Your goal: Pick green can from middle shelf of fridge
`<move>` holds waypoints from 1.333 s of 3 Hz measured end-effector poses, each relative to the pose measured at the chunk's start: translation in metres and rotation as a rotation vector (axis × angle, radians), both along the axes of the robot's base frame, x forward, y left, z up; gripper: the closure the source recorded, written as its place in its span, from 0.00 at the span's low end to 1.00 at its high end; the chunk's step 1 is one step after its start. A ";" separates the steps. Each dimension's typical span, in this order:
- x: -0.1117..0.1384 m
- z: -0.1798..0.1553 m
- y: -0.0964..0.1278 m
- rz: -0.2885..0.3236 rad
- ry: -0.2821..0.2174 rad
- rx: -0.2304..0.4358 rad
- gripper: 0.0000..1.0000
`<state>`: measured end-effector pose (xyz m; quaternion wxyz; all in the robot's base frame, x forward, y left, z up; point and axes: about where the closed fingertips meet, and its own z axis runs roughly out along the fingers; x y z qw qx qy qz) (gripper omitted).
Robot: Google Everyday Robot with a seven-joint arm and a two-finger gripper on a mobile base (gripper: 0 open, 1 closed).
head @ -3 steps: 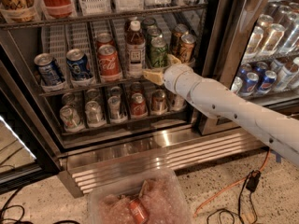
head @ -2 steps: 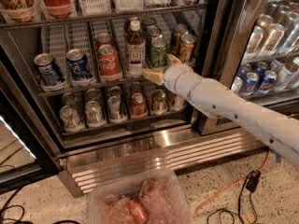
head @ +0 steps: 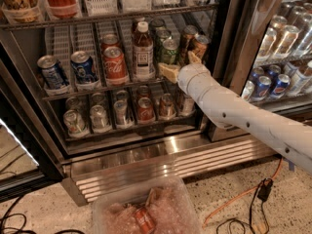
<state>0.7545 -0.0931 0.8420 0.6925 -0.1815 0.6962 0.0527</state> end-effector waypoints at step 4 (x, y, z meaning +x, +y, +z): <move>0.011 -0.018 0.043 0.095 0.047 -0.017 0.38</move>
Offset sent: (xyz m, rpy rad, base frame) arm 0.0080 0.0177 -0.0054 0.0048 0.0018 0.0230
